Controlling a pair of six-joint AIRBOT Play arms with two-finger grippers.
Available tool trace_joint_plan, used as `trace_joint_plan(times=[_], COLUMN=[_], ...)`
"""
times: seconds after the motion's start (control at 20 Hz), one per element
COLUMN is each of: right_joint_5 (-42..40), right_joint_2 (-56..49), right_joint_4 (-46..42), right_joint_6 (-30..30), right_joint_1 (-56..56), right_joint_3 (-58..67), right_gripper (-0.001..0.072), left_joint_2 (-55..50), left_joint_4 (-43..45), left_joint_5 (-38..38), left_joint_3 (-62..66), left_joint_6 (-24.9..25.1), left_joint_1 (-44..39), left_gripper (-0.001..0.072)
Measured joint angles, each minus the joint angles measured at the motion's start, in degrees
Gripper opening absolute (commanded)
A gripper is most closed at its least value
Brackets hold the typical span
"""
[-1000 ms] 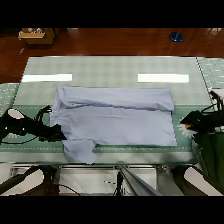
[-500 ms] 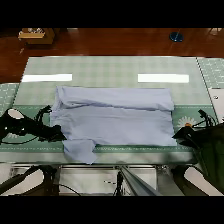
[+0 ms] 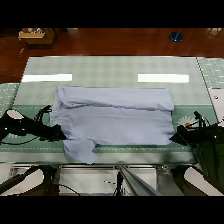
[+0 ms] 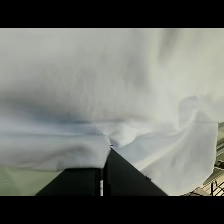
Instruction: Fold the shirts.
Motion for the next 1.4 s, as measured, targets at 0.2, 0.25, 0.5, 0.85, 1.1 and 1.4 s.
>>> trace_joint_plan(times=[0.2,0.25,0.5,0.85,1.1,1.4], right_joint_5=[0.31,1.07,3.37,-1.25,-8.52,-21.09], right_joint_2=[0.44,1.09,8.24,13.46,8.57,-4.26], right_joint_4=[1.44,1.79,7.23,16.35,17.75,17.97], right_joint_6=[-0.09,-0.76,-2.6,-2.47,-2.4,-1.77], right_joint_1=[0.55,0.59,0.72,0.74,4.11,13.11], right_joint_3=[0.39,0.96,7.32,19.52,21.62,25.99], right_gripper=[0.0016,0.0016,0.0015,0.0015,0.0015,0.0015], left_joint_2=[0.2,0.46,6.16,12.24,5.33,-9.49], left_joint_4=[-0.83,-0.76,-4.46,-9.66,-12.22,-13.11], left_joint_5=[0.22,0.31,-3.74,-2.29,2.19,3.52], left_joint_3=[0.02,0.24,7.15,23.26,29.31,39.34], left_joint_6=[0.85,0.98,1.22,-2.29,-2.97,-3.13], left_joint_1=[0.0,0.0,0.0,-0.31,-2.19,-4.37], left_gripper=[0.0025,0.0024,0.0024,0.0024,0.0024,0.0024])
